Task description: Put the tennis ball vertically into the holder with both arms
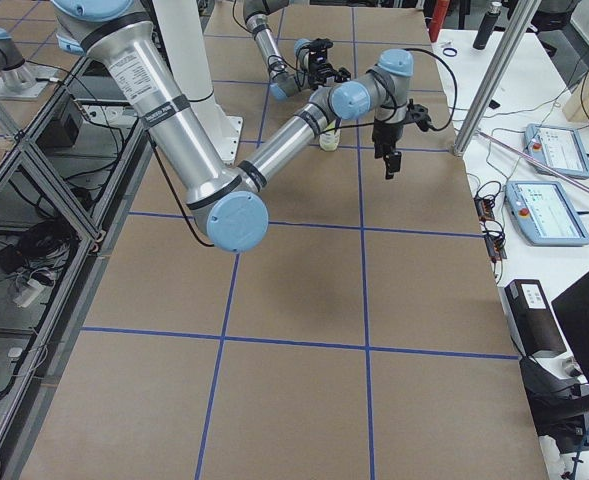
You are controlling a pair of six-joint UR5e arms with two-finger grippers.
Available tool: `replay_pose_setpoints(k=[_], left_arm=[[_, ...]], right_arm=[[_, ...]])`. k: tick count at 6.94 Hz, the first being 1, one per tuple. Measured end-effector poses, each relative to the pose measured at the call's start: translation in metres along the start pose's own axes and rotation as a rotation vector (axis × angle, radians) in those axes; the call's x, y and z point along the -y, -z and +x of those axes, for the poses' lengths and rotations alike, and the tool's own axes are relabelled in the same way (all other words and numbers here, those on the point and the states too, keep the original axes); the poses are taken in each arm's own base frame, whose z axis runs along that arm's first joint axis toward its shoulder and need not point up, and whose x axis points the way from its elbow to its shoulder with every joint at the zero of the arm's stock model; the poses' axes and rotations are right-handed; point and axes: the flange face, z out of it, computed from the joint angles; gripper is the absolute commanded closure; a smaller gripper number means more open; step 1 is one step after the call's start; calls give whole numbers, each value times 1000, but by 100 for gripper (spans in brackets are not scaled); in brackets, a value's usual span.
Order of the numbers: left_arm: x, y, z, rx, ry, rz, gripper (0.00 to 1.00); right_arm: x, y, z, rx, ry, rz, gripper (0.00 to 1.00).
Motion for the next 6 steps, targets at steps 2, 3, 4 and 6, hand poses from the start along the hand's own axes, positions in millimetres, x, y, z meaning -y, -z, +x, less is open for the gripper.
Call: replay_pose_setpoints(k=[2,3,4,6], left_arm=[[7,32,-39,58,-37,-62,8],[10,55,-54,86,-42,-96,7],[11,82,-72,120,-38,-127,7],[18,138,-134,193,-46,-218,6]], right_arm=[[-15,-21,136,-13,81,-29,1],[-29,-26,202,6,109,-52,1],[-50,-31,260,33,114,-71,1],[-107,-41,337,48,48,-100,1]])
